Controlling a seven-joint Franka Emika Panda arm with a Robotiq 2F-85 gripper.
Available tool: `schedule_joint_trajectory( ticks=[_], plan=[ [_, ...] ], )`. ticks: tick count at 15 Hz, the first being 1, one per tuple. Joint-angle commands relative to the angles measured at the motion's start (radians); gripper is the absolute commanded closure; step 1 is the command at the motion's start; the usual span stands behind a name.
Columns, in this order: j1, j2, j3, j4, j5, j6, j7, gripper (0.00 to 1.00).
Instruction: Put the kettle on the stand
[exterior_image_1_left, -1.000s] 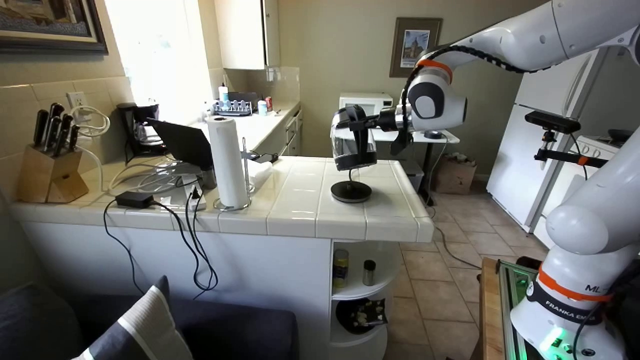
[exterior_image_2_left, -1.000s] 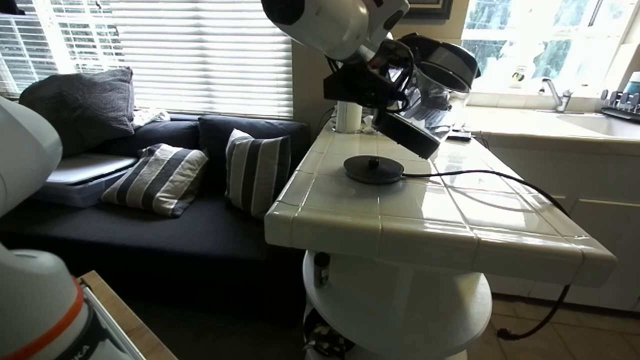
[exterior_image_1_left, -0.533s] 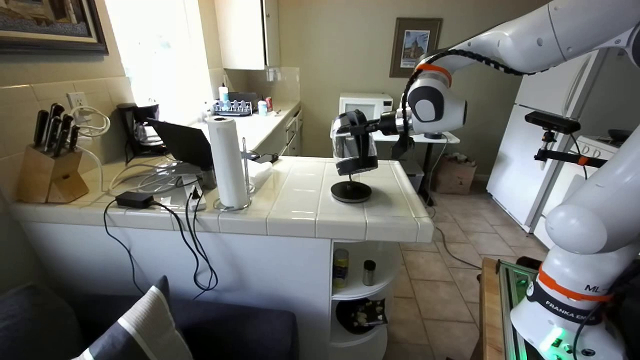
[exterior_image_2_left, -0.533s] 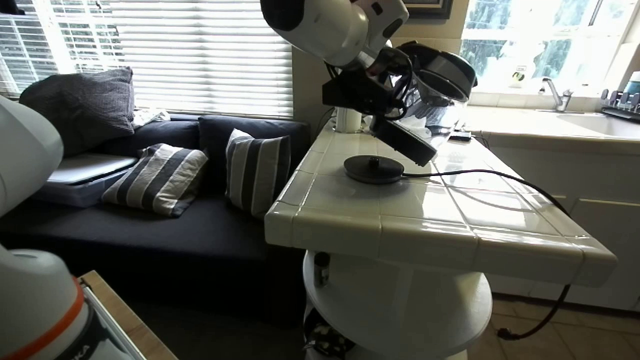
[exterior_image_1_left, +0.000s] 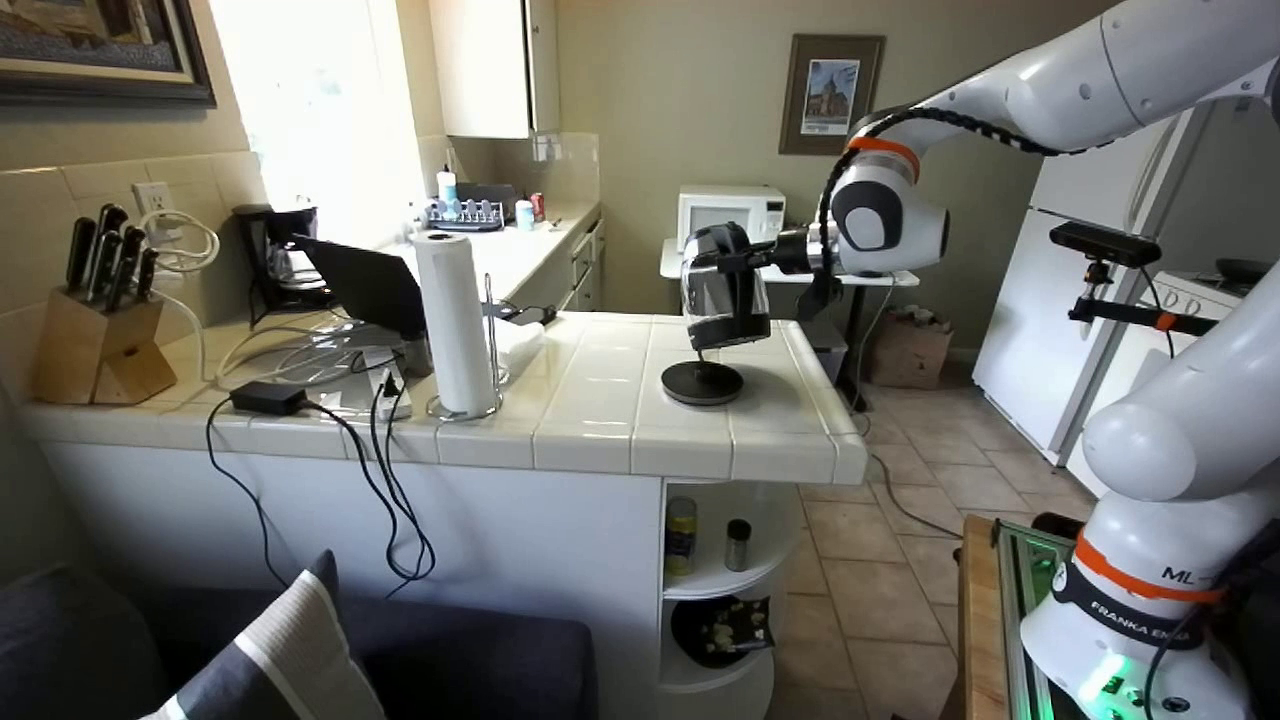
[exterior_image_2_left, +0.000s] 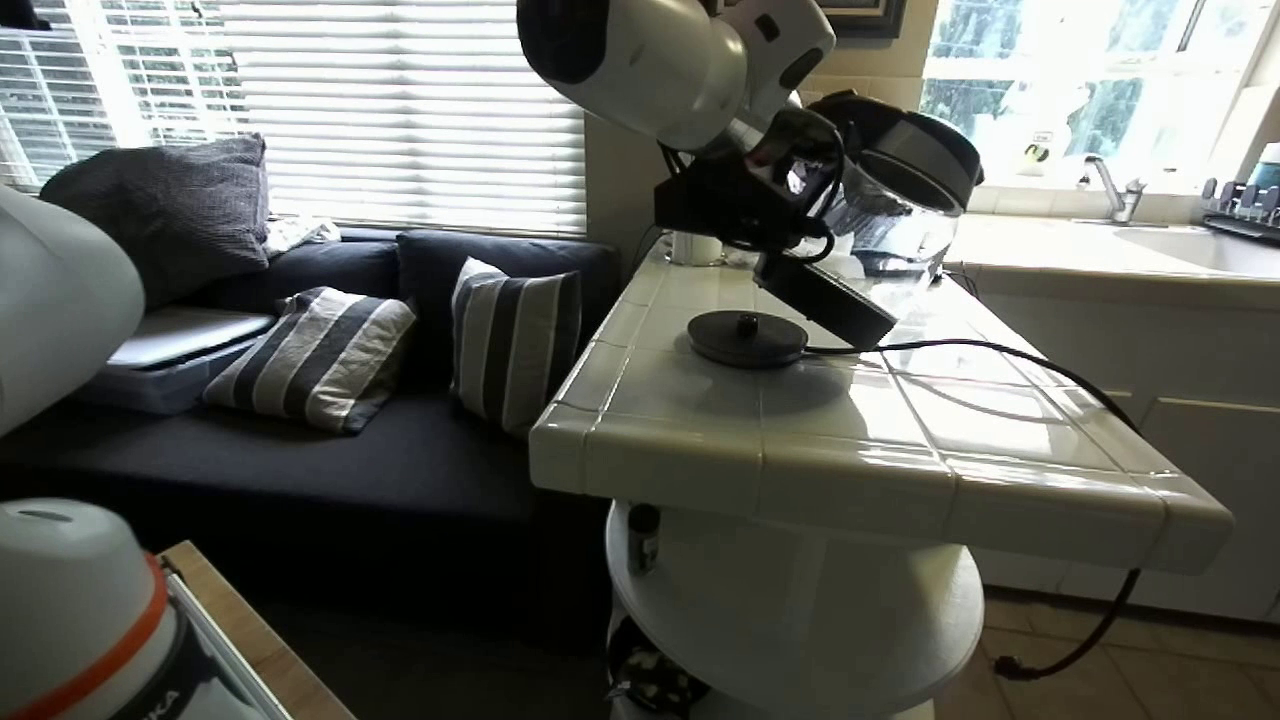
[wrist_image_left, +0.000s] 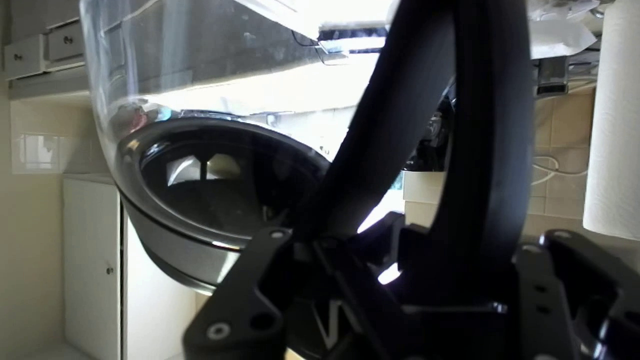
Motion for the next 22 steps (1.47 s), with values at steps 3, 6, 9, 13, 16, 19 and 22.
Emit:
schedule_joint_trajectory(
  ticks=[3, 6, 9, 13, 16, 19, 22],
  plan=[
    [-0.112, -0.142, 0.119, -0.062, 0.022, -0.082, -0.010, 1.00],
    [-0.170, -0.171, 0.210, -0.067, 0.021, -0.086, 0.009, 1.00],
    [-0.243, -0.204, 0.315, -0.072, 0.018, -0.096, 0.043, 1.00],
    [-0.358, -0.263, 0.451, -0.081, 0.018, -0.133, 0.111, 1.00],
    [-0.450, -0.327, 0.542, -0.098, 0.018, -0.170, 0.168, 1.00],
    [-0.529, -0.401, 0.615, -0.119, 0.019, -0.218, 0.229, 1.00],
    [-0.581, -0.480, 0.657, -0.138, 0.019, -0.286, 0.288, 1.00]
  ],
)
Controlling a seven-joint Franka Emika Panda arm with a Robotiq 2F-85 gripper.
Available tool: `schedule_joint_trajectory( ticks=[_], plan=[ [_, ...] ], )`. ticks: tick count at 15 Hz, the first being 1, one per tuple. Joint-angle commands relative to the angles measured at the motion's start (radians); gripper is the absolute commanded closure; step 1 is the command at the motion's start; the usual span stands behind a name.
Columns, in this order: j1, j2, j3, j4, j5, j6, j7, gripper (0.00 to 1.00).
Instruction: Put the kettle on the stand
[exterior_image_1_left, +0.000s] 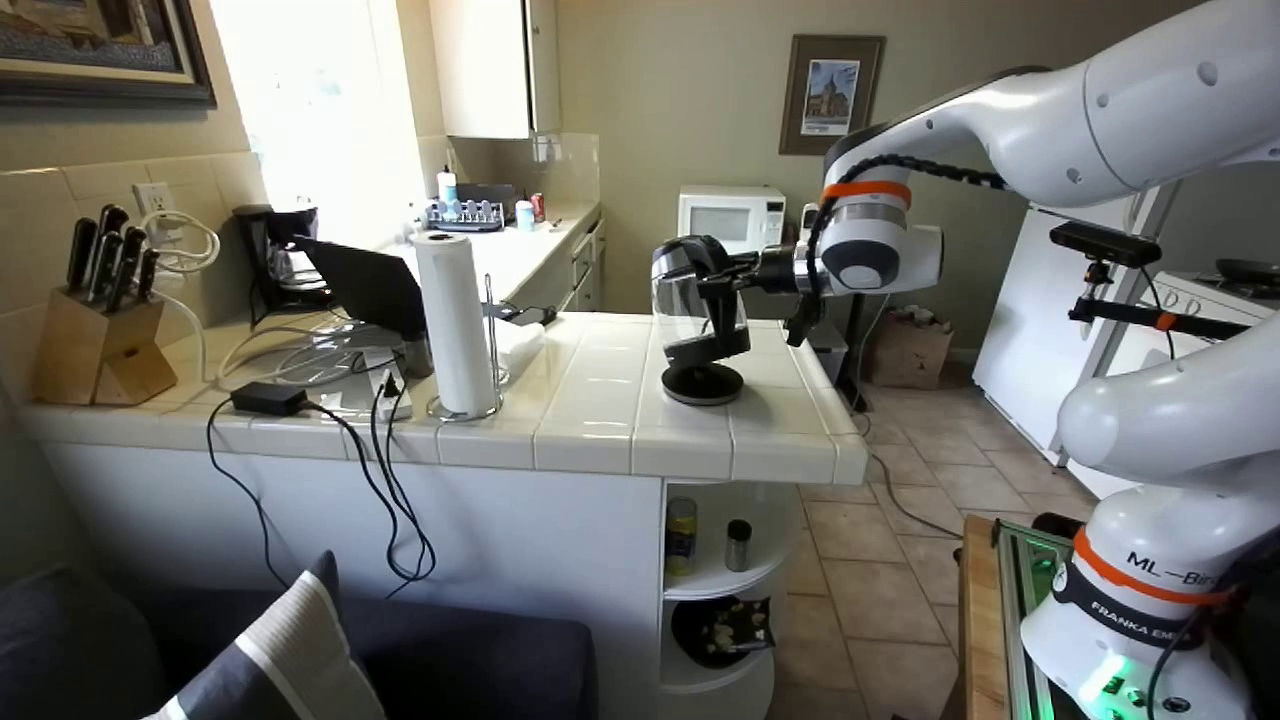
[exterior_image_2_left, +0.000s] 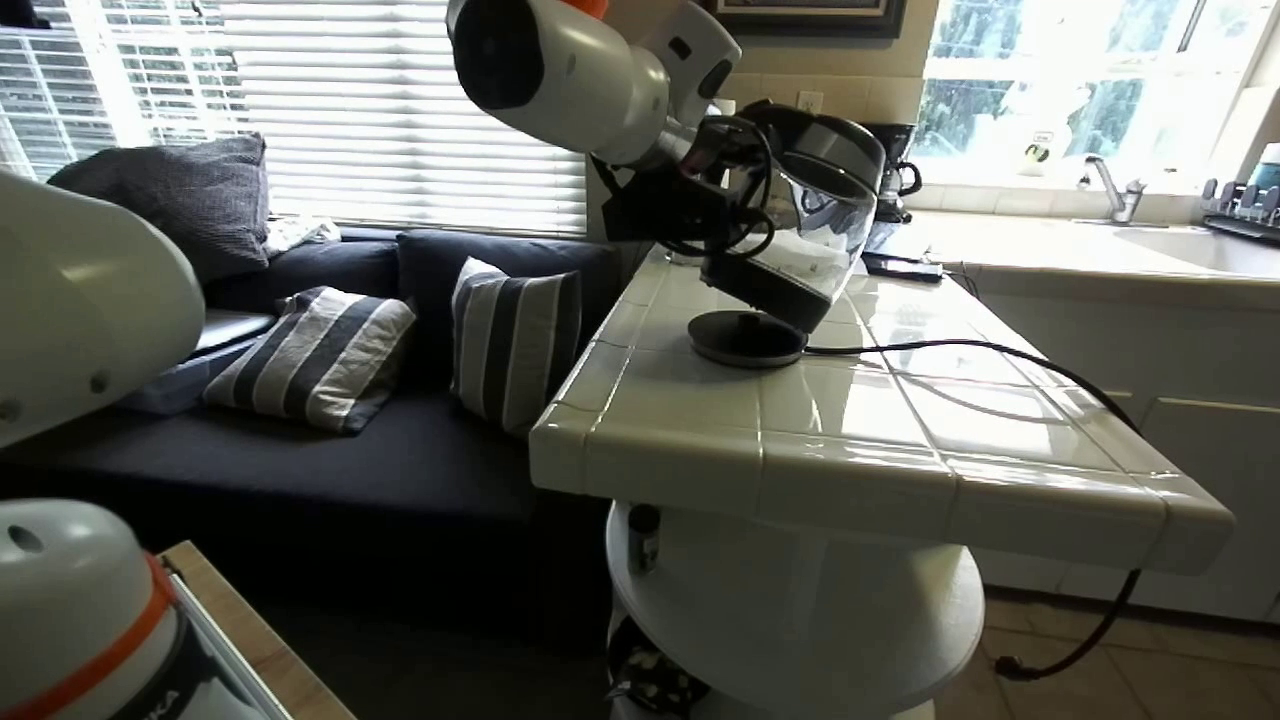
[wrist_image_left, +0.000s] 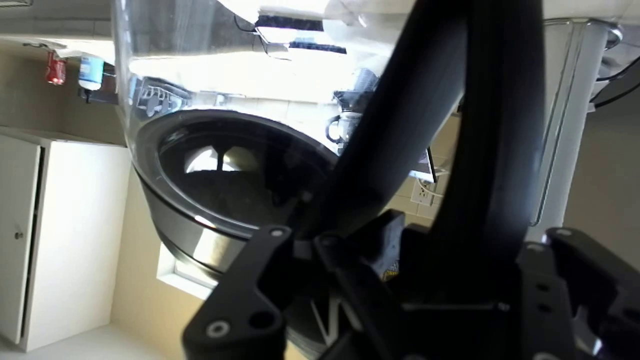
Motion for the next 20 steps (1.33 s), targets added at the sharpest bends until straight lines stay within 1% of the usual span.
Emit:
schedule_joint_trajectory(
  ticks=[1, 6, 14, 16, 17, 20],
  plan=[
    [-0.071, -0.173, 0.048, -0.023, 0.019, -0.103, 0.088, 1.00],
    [-0.097, -0.250, 0.070, -0.033, 0.020, -0.153, 0.121, 1.00],
    [-0.142, -0.330, 0.132, -0.038, 0.020, -0.179, 0.179, 1.00],
    [-0.148, -0.336, 0.141, -0.037, 0.020, -0.182, 0.187, 1.00],
    [-0.118, -0.261, 0.125, -0.030, 0.021, -0.137, 0.124, 1.00],
    [-0.115, -0.254, 0.139, -0.051, 0.020, -0.131, 0.128, 1.00]
  ],
)
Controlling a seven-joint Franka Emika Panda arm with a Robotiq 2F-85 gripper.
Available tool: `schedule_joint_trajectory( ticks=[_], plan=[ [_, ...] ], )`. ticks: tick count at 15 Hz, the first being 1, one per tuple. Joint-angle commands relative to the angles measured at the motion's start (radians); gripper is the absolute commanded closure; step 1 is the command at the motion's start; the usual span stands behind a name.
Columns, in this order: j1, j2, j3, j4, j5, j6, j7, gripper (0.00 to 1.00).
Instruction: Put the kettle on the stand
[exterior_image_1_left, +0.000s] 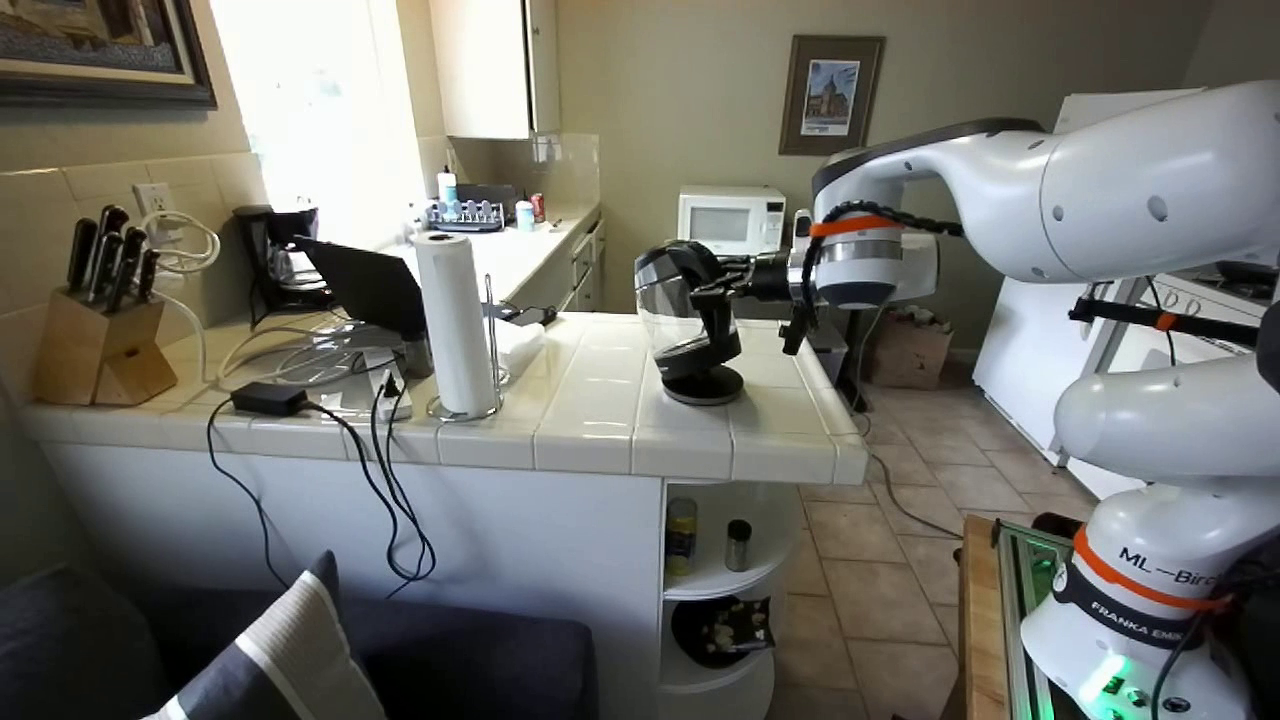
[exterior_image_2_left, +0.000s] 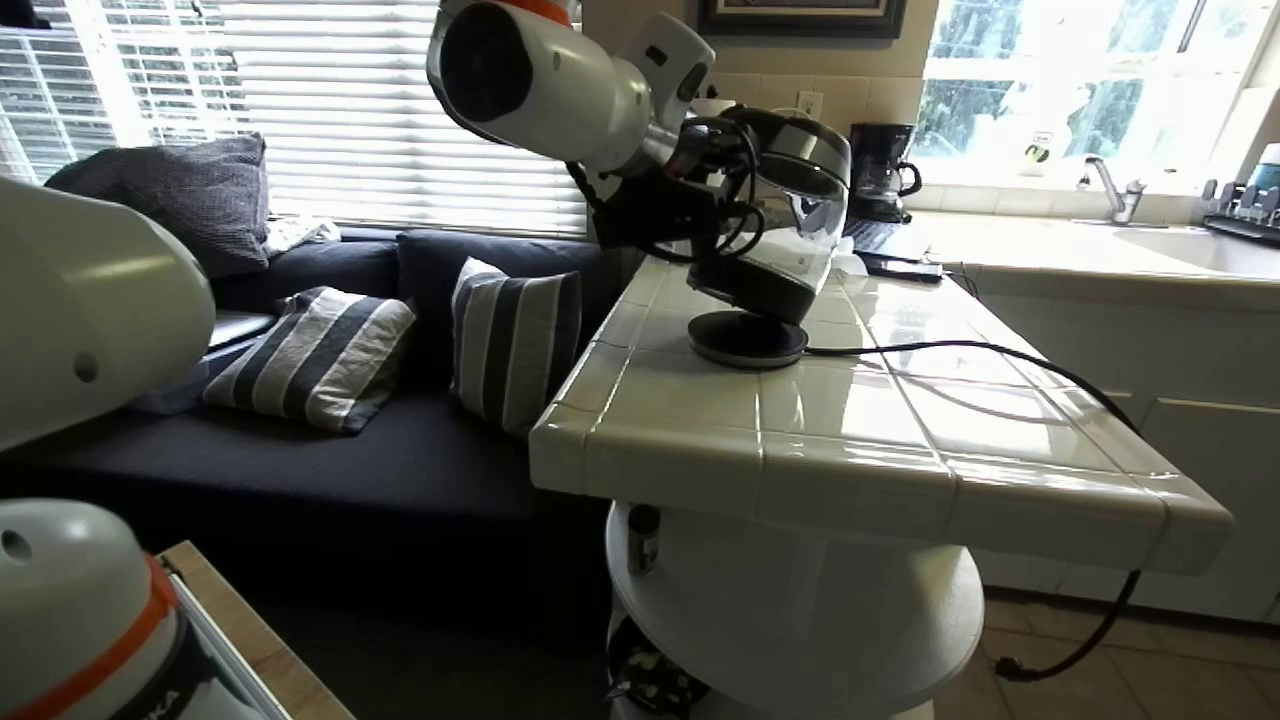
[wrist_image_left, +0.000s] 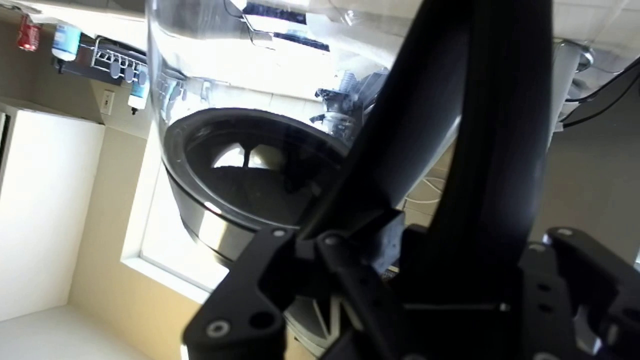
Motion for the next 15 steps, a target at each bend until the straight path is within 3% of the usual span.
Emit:
schedule_joint_trajectory(
  ticks=[1, 11, 15],
  plan=[
    [0.008, 0.013, -0.003, -0.013, 0.020, 0.013, -0.033, 1.00],
    [-0.011, 0.086, 0.054, -0.080, 0.011, 0.016, -0.016, 1.00],
    [-0.012, 0.101, 0.043, -0.077, 0.011, 0.036, -0.009, 1.00]
  ],
)
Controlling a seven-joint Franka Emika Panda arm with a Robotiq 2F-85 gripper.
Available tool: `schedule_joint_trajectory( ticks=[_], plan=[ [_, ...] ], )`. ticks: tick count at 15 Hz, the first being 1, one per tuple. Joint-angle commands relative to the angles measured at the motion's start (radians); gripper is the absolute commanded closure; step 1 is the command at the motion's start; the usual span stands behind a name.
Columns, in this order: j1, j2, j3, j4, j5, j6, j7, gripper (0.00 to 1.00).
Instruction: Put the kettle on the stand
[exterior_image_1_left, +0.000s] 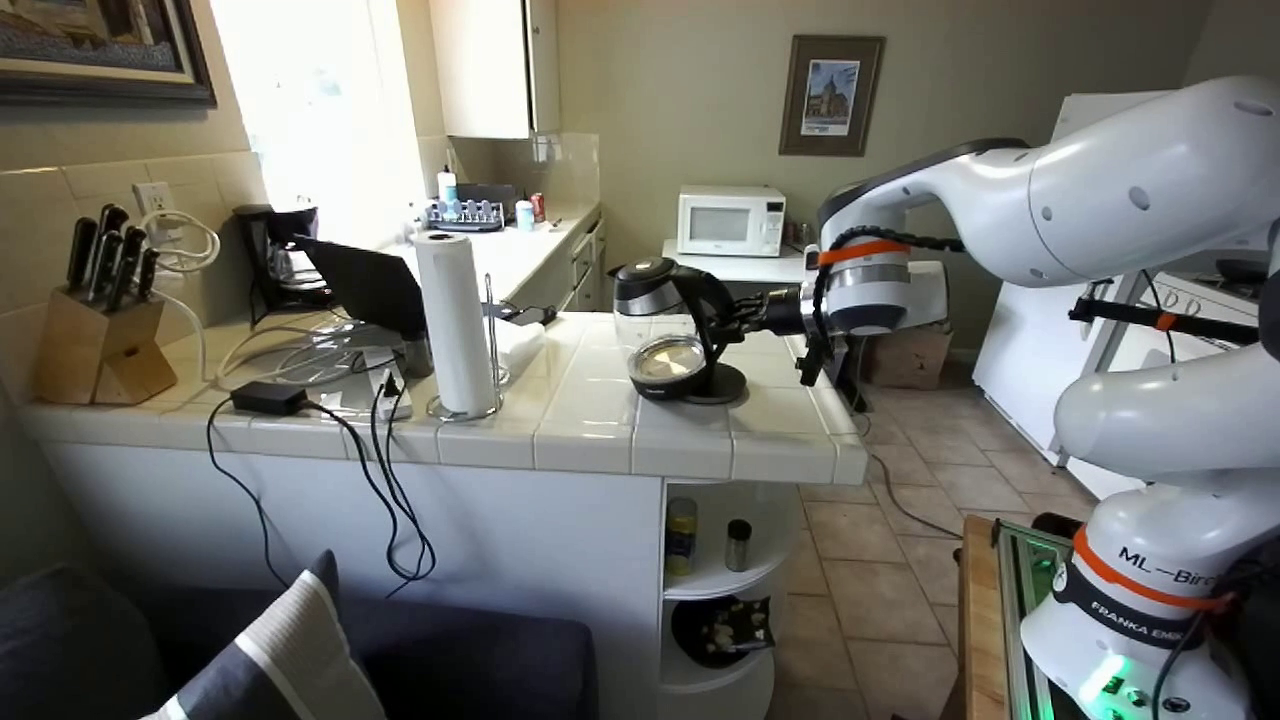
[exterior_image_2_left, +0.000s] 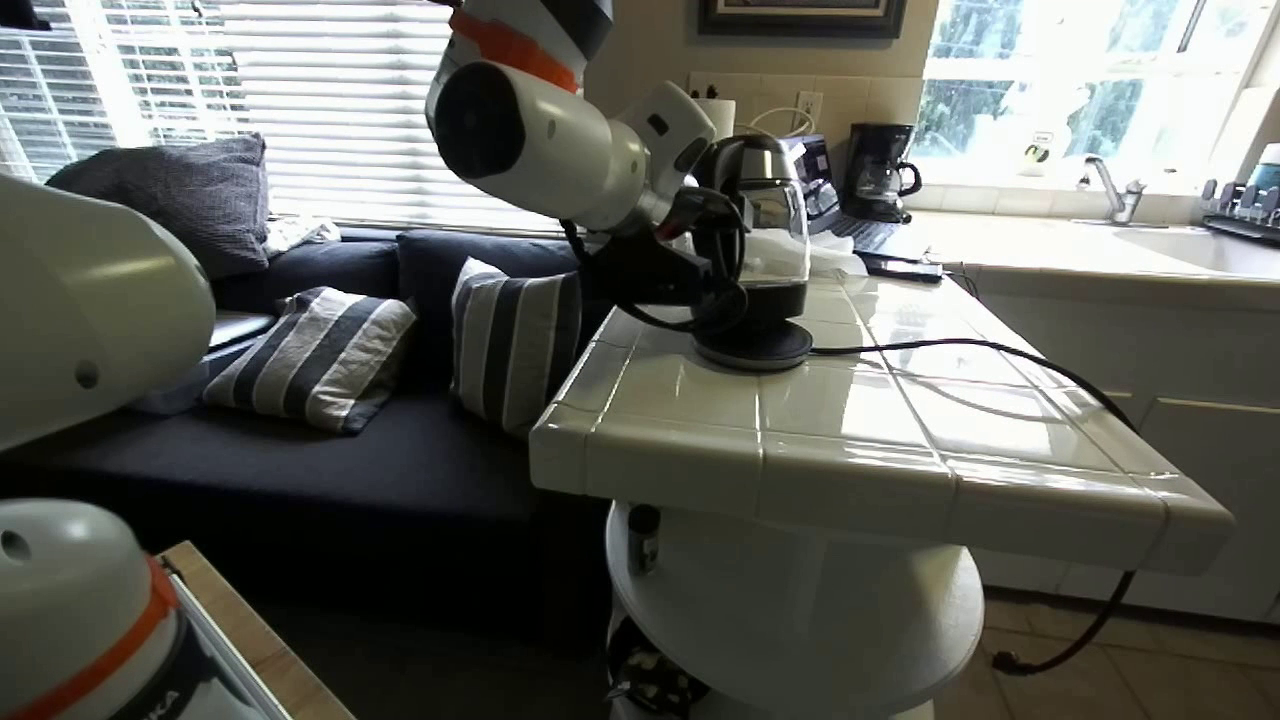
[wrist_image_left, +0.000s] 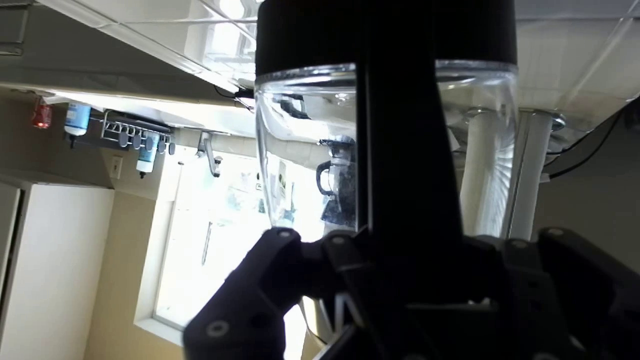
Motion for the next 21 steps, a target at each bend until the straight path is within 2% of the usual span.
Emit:
schedule_joint_trajectory(
  ticks=[1, 2, 3, 13, 21],
  plan=[
    [-0.003, 0.029, -0.004, 0.002, 0.011, 0.045, -0.002, 1.00],
    [0.000, 0.023, -0.011, 0.002, 0.011, 0.068, 0.004, 1.00],
    [-0.030, -0.051, 0.011, -0.005, 0.011, 0.052, 0.069, 1.00],
    [-0.088, -0.195, -0.033, -0.022, 0.012, 0.071, 0.222, 1.00],
    [-0.157, -0.276, 0.012, -0.029, 0.012, 0.069, 0.307, 1.00]
  ],
)
